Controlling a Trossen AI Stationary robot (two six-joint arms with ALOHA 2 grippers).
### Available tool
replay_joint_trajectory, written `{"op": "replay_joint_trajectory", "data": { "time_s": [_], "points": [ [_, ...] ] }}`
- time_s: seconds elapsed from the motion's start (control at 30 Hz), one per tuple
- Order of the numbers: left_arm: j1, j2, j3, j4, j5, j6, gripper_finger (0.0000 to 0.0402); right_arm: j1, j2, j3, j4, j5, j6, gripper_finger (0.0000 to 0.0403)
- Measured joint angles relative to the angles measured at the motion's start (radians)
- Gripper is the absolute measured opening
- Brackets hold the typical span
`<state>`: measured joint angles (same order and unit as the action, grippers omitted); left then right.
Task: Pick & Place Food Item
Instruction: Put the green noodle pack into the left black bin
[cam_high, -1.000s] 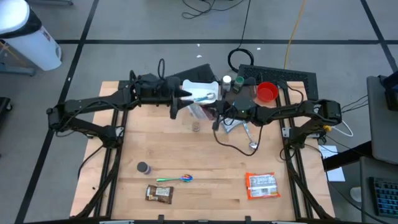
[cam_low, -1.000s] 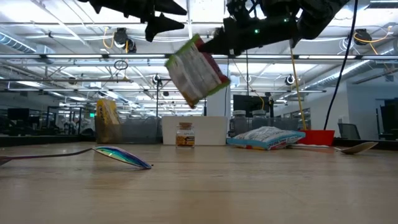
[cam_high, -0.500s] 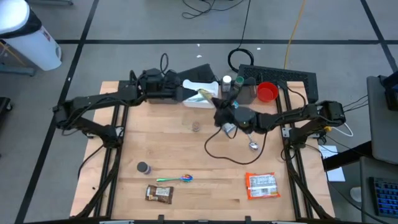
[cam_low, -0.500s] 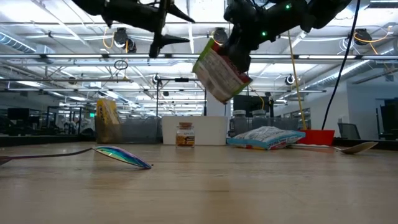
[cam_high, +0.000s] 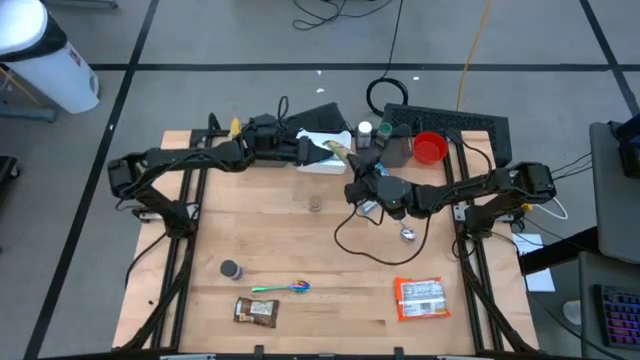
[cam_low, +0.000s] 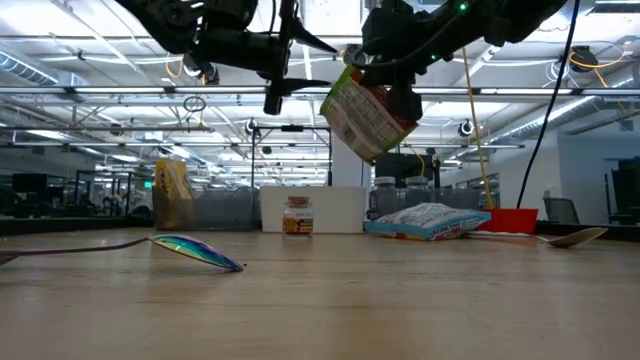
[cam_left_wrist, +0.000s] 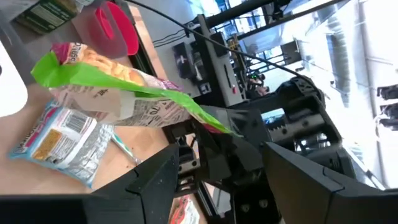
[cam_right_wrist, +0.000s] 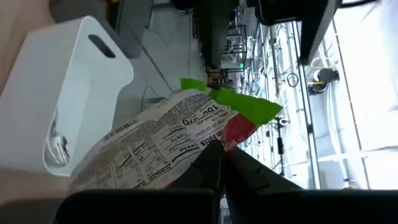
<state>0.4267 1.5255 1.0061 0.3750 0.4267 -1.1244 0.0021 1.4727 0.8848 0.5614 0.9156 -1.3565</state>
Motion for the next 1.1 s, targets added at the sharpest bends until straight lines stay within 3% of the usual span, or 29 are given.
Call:
{"op": "replay_joint_trajectory", "data": {
  "time_s": [0.4, 0.67, 1.1],
  "points": [
    [-0.002, 0.009, 0.0, 0.042, -0.036, -0.024, 0.0241, 0.057, 0.001, 0.0, -0.013, -0.029, -0.21, 0.0],
    [-0.013, 0.009, 0.0, 0.037, -0.026, -0.037, 0.0241, 0.05, 0.001, 0.0, -0.004, 0.026, -0.317, 0.0],
    [-0.028, 0.009, 0.0, -0.001, -0.039, -0.037, 0.0241, 0.091, 0.001, 0.0, -0.005, 0.02, -0.468, 0.0]
  ]
}}
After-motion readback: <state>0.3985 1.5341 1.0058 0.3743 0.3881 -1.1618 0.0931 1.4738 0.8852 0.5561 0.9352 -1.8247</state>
